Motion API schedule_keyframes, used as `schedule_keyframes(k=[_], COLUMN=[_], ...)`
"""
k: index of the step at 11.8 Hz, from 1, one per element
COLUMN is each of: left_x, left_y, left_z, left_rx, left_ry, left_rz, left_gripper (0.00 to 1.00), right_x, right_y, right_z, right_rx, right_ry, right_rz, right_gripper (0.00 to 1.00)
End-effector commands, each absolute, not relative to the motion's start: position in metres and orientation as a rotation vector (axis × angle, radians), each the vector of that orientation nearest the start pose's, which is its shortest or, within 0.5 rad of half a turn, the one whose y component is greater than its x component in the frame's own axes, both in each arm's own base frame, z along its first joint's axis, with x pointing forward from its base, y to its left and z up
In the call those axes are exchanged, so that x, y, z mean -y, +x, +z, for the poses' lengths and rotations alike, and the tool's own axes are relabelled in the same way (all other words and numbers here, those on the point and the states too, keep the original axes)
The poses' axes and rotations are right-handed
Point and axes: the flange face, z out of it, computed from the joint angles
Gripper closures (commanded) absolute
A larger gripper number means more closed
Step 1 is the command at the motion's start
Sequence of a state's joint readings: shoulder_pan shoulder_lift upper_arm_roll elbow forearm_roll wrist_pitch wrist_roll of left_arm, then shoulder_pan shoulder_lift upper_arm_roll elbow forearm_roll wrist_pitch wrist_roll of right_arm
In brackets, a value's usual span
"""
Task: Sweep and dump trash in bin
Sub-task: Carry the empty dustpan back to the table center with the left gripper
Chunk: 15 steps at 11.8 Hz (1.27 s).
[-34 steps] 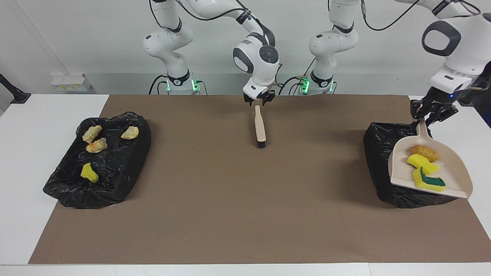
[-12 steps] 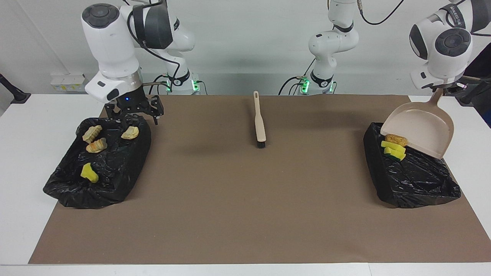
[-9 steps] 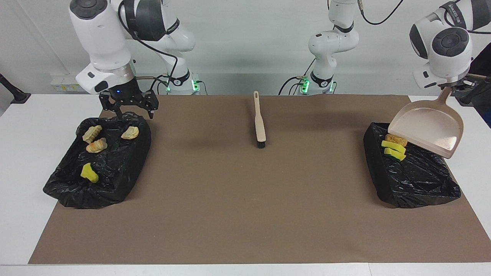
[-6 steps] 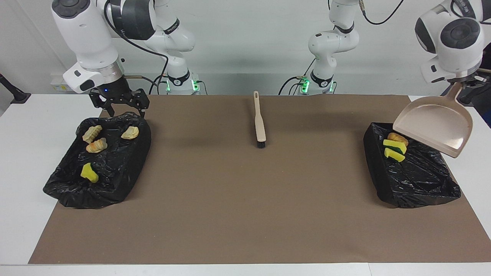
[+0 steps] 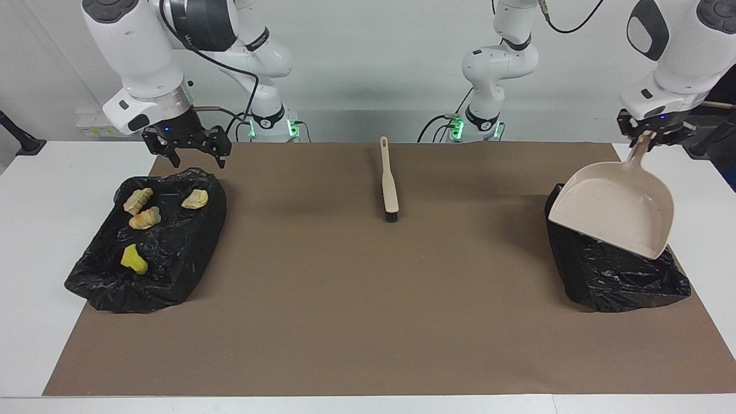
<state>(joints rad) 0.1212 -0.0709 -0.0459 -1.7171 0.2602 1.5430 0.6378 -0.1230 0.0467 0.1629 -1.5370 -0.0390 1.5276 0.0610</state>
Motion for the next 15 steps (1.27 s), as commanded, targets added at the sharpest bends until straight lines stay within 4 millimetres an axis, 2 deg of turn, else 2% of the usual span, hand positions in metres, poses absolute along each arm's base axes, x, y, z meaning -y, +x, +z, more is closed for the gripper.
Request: schedule_keyframes(k=[1,2,5,8,9,10,11,12,13,14,15], left_x=[-0.009,0.018,0.125,0.213,0.249,0.276,0.309,0.352,0.372,0.382,0.387], left_y=[0.522,0.525,0.526,0.524,0.526,0.529,0.529,0.534,0.553,0.56,0.558], left_z=[0.588,0.584,0.566,0.546,0.532,0.52,0.492,0.461,0.453,0.437,0.435], left_rx=[-0.678,-0.618,-0.347,-0.109,-0.058,-0.05,-0.061,-0.041,-0.014,-0.021,-0.033], left_ry=[-2.949,-2.986,-3.084,-3.183,-3.197,-3.212,-3.21,-3.205,-3.229,-3.226,-3.231], left_rz=[0.14,0.106,-0.06,-0.139,-0.146,-0.166,-0.117,-0.083,-0.129,-0.11,-0.121], left_gripper=[1.0,1.0,1.0,1.0,1.0,1.0,1.0,1.0,1.0,1.0,1.0], right_x=[-0.019,-0.015,-0.011,-0.011,-0.011,-0.011,-0.011,-0.011,-0.011,-0.011,-0.011], right_y=[0.563,0.563,0.563,0.563,0.563,0.563,0.563,0.563,0.563,0.563,0.563], right_z=[0.62,0.619,0.619,0.619,0.619,0.619,0.619,0.619,0.619,0.619,0.619], right_rx=[-0.078,-0.09,-0.102,-0.1,-0.1,-0.102,-0.1,-0.1,-0.1,-0.1,-0.1], right_ry=[-3.15,-3.15,-3.149,-3.149,-3.149,-3.149,-3.149,-3.149,-3.149,-3.149,-3.149], right_rz=[0.078,0.08,0.08,0.08,0.08,0.08,0.08,0.08,0.08,0.08,0.08], right_gripper=[0.0,0.0,0.0,0.0,0.0,0.0,0.0,0.0,0.0,0.0,0.0])
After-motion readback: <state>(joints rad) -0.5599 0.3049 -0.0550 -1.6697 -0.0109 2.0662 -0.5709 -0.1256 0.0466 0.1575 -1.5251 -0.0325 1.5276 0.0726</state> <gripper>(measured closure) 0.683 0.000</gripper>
